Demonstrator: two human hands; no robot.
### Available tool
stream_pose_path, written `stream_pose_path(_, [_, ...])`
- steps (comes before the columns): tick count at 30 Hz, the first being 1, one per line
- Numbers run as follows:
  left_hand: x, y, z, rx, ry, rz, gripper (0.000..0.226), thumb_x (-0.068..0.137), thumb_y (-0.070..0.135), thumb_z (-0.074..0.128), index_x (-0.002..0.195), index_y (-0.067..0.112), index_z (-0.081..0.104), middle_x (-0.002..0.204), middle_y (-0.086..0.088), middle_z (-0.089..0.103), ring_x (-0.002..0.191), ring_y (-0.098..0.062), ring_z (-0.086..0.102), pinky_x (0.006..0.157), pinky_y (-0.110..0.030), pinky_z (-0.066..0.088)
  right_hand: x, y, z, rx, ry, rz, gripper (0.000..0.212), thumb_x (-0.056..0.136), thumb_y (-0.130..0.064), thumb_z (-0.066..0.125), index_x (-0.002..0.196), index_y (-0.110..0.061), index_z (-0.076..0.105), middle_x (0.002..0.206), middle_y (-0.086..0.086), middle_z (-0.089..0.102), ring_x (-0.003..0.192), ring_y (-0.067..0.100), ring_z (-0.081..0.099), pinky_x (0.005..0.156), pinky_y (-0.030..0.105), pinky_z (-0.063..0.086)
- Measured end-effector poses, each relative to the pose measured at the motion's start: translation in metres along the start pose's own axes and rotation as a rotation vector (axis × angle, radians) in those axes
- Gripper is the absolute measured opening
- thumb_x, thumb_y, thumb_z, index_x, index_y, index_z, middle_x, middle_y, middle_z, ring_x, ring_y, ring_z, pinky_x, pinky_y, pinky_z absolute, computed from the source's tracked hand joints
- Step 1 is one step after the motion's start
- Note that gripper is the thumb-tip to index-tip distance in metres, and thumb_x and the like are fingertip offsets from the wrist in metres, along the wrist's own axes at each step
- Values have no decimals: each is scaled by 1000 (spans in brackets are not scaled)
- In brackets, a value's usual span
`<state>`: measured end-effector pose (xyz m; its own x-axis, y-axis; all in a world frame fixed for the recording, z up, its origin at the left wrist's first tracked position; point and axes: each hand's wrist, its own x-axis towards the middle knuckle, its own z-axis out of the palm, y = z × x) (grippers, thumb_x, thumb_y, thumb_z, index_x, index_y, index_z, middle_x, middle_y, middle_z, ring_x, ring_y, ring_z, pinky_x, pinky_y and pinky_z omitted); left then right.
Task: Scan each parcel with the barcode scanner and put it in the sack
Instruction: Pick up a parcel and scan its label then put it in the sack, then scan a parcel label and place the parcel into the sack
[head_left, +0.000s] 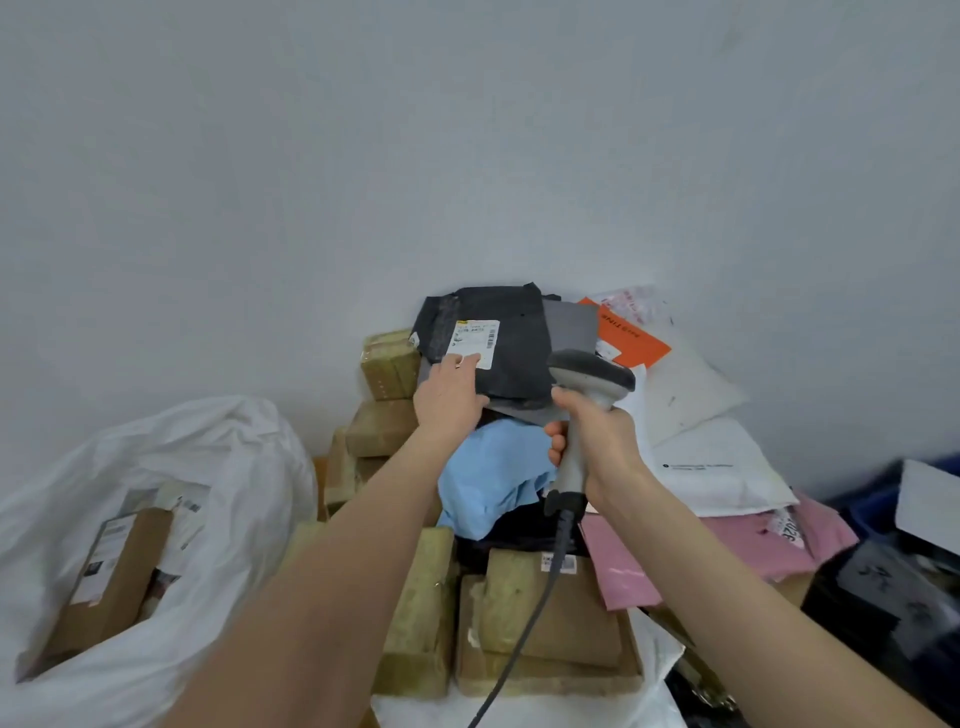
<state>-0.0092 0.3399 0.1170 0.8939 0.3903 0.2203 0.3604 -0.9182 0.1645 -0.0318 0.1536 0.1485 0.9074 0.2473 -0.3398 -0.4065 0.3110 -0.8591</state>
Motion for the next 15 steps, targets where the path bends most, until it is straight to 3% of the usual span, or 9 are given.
stream_pose_path(5, [36,-15,15,84,15,27,33,95,25,55,128,25,58,130,-4,53,115,-25,50,76,-35,44,27,3,8,6,27,15,15,89,-15,67,80,-6,58,44,4,54,33,11,44,38,20,43])
stream_pose_path(7, [41,-17,16,85,94,39,24,97,26,50,115,26,67,116,-2,62,104,-25,55,66,-32,39,32,5,11,6,21,13,15,89,-14,66,82,-5,57,44,4,54,34,11,44,39,20,44])
stream_pose_path(11, [38,-12,1,-5,303,111,23,99,28,49,102,18,69,100,-1,68,94,-24,56,65,-33,36,36,1,12,16,-3,-8,12,88,-14,67,85,-6,60,46,4,55,35,10,46,40,21,44])
stream_pose_path(13, [24,-9,-7,-128,256,242,20,97,26,52,99,17,70,95,-1,68,90,-23,59,68,-35,44,34,-3,11,13,-5,-21,13,88,-15,68,82,-7,60,46,3,56,36,10,47,40,21,44])
stream_pose_path(15, [-2,-6,-9,-241,36,349,18,94,27,57,100,20,72,95,3,71,90,-19,62,74,-35,49,32,-4,9,1,-5,-28,13,87,-15,69,82,-7,61,46,3,57,36,11,48,41,21,44])
